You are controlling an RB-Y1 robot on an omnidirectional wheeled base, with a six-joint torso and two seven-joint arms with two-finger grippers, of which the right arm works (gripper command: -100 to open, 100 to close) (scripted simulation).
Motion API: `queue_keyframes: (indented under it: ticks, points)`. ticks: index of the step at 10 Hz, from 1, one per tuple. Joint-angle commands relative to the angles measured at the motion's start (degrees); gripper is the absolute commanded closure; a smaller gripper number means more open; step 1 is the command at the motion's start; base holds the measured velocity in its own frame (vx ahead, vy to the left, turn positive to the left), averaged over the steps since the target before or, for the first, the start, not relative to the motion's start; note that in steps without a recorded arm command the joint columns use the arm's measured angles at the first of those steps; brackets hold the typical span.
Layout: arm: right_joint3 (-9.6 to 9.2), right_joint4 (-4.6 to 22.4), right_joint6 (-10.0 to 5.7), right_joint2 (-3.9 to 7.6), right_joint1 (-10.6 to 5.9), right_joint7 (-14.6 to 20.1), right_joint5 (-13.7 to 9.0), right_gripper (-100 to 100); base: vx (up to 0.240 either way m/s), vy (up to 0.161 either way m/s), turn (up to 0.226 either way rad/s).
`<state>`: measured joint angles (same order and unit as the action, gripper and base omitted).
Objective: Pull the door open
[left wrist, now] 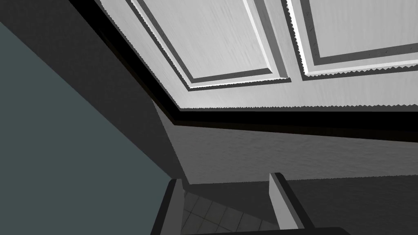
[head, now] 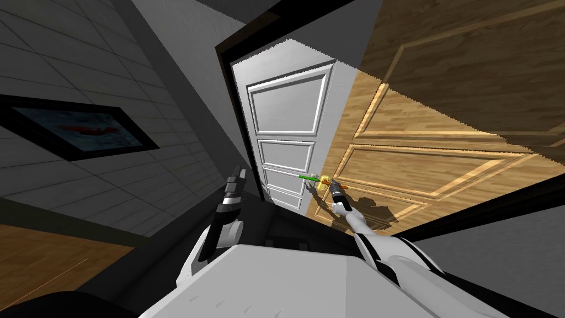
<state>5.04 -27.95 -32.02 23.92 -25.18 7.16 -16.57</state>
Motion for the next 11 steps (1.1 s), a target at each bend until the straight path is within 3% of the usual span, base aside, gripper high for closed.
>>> queue_keyframes:
  ticks: [1,5,6,11]
  points:
    - [0.00,0.1,-0.08,0.02,-0.01,0.0,0.0,100,-0.006,-0.007,0.010]
    - [0.00,0.1,-0.08,0.02,-0.01,0.0,0.0,100,-0.002,-0.002,0.002]
    - [0.25,0.6,-0.06,1.09,0.72,0.4,-0.1,100,-0.107,-0.032,-0.024]
    - [-0.58,1.1,-0.34,1.93,0.95,1.5,0.1,100,-0.167,-0.030,0.043]
